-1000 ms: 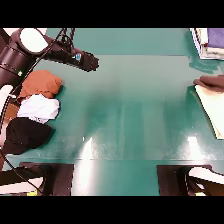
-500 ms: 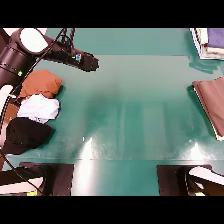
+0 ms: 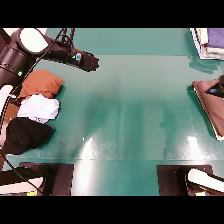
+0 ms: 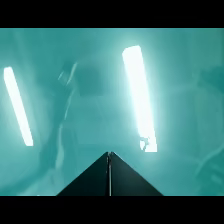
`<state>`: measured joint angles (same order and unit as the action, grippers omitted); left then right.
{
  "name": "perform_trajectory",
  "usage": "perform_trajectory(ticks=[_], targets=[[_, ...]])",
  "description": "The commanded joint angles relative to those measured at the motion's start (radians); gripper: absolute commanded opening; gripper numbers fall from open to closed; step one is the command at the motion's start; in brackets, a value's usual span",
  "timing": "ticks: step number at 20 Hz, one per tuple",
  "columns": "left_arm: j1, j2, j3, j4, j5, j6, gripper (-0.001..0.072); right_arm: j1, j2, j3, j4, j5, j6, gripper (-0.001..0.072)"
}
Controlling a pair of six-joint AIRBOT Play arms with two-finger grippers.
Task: Fold the shirts.
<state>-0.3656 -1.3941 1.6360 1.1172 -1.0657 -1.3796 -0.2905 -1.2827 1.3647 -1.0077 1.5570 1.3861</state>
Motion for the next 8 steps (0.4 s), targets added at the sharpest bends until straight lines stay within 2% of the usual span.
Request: perform_trajectory(ticks=[1, 8], targets=[[0.000, 0.001, 0.000, 0.000, 0.040, -0.001, 0.0029, 0.211, 0.000, 0.000, 0.039, -0.001, -0.038, 0.0014], [0.000, 0.001, 0.000, 0.000, 0.090, -0.001, 0.0029, 0.351, 0.000, 0.000, 0.039, -0.003, -0.041, 0.0014]])
